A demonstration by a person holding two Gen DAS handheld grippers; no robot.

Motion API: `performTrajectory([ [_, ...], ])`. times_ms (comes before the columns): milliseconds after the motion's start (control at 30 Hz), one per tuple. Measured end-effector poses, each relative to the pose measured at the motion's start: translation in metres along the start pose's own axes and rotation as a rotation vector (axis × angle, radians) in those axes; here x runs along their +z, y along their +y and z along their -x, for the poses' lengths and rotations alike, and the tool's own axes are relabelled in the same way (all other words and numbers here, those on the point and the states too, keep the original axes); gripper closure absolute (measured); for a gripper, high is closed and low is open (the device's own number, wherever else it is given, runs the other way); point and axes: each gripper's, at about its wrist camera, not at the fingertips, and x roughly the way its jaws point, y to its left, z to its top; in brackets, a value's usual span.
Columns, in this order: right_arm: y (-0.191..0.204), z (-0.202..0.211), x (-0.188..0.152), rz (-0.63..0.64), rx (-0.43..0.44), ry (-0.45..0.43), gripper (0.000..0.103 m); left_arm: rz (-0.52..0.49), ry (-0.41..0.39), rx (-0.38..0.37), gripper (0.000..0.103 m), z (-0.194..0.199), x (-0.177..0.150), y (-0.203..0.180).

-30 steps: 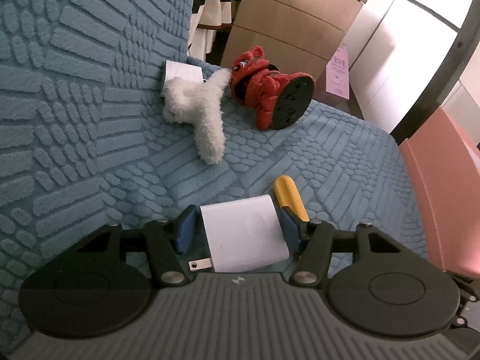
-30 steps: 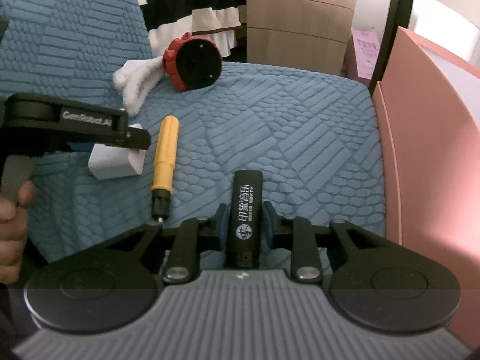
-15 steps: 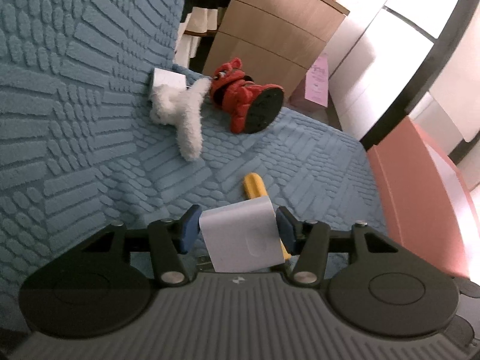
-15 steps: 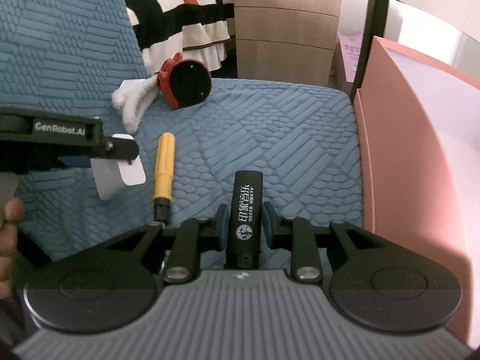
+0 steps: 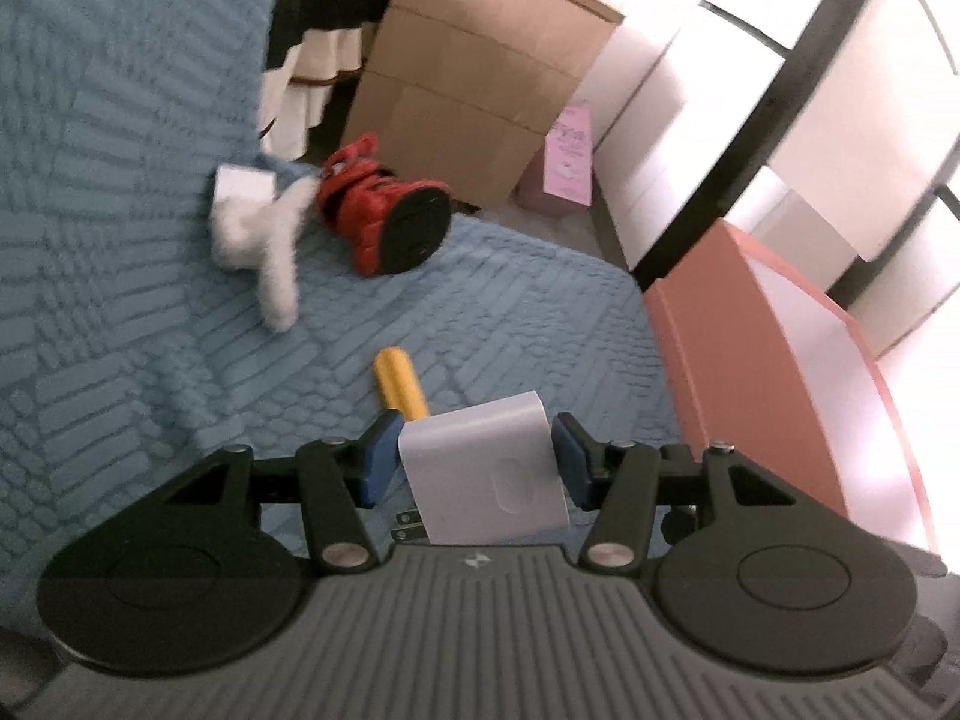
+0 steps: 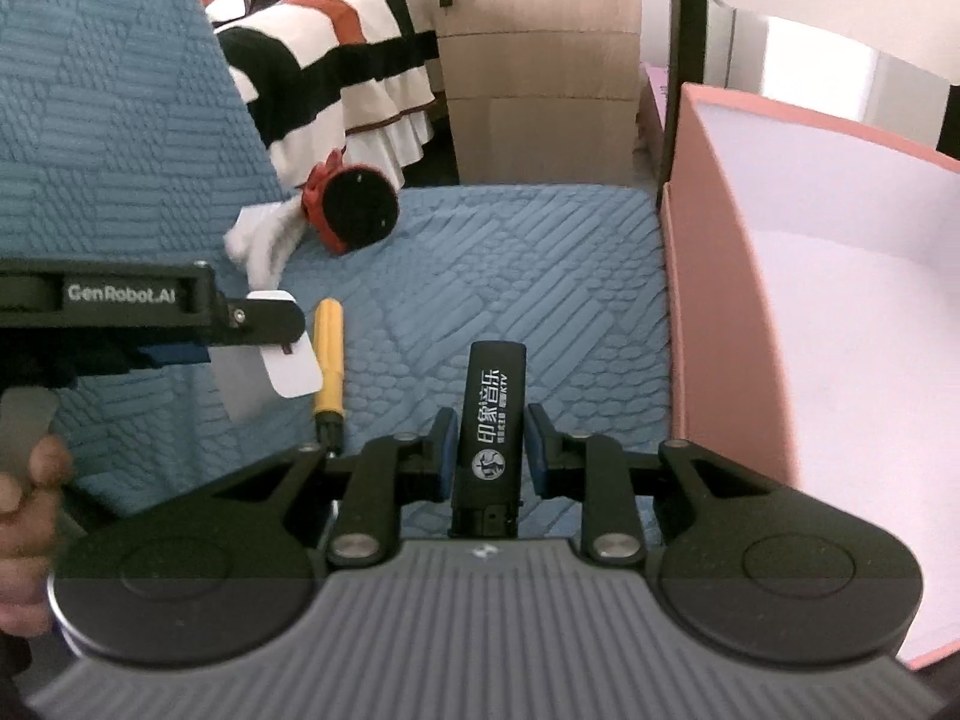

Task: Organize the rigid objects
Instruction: 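Carry charger in left tool and USB stick in right tool over pink box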

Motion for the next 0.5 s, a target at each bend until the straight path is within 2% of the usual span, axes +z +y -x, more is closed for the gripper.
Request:
performTrajectory([
  [200,-0.01,0.024,0.015,-0.007,0.01,-0.034,0.076,-0.021,-0.004,-0.055,0.043,0.015,0.009,-0.025],
  [500,-0.03,0.07,0.046,-0.027,0.026,-0.117,0.076,-0.049,-0.059,-0.113,0.043,0.047,0.035,-0.072],
])
